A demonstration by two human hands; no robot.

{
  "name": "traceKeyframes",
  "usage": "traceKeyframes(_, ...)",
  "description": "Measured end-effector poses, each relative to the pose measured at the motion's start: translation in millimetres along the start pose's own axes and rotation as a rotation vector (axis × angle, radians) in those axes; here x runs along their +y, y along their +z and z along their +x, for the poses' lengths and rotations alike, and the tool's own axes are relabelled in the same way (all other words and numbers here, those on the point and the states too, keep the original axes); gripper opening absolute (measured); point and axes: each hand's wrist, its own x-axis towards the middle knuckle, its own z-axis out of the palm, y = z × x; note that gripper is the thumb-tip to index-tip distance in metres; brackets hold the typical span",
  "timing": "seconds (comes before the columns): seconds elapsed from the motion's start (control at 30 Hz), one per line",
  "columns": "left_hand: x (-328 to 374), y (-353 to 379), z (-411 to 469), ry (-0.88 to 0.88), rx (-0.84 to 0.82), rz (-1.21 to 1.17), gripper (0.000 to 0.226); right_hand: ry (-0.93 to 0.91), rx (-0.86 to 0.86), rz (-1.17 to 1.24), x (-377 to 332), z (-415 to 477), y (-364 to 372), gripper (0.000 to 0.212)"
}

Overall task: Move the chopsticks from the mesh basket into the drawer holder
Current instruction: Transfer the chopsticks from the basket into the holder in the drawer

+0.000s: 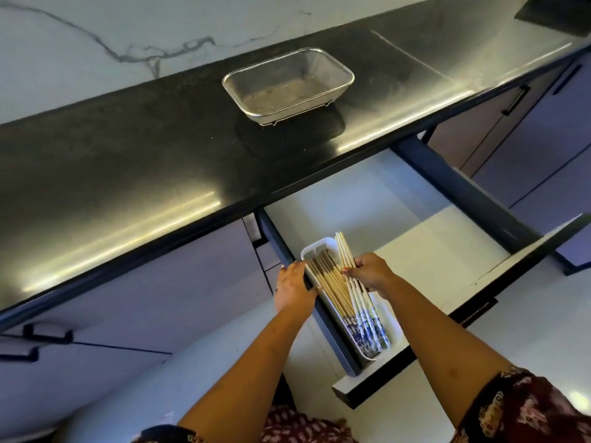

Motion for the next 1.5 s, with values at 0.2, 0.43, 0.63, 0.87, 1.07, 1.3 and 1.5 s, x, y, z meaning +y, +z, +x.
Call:
traceKeyframes(0.2, 0, 10, 11, 0.002, -0.068, 0.144, 0.078, -0.033, -0.079, -0.243, 0, 15, 25, 0.023)
traceKeyframes(0.43, -5, 16, 17, 0.027, -0.077, 0.282, 0.082, -0.004, -0.071, -0.325, 6, 27, 48, 0.019)
traceKeyframes(0.63, -8, 18, 16, 0.038, -0.103, 0.331, 0.082, -0.023, -0.043, -0.363, 4, 30, 58, 0.020)
traceKeyframes(0.87, -7, 14, 19, 0.050, -0.153, 0.395, 0.085, -0.098, 0.140, -0.437, 3, 28, 69, 0.050)
traceKeyframes(1.07, -6, 15, 18, 0.051, -0.157, 0.407, 0.086, -0.176, 0.236, -0.489, 8, 16, 72, 0.031)
traceKeyframes(1.3, -4, 15, 21, 0.049, -0.168, 0.467, 0.087, -0.183, 0.155, -0.510, 14, 10, 77, 0.017)
traceKeyframes(1.5, -4, 15, 19, 0.046, -0.179, 0.475, 0.087, -0.084, 0.066, -0.358, 34, 11, 78, 0.023)
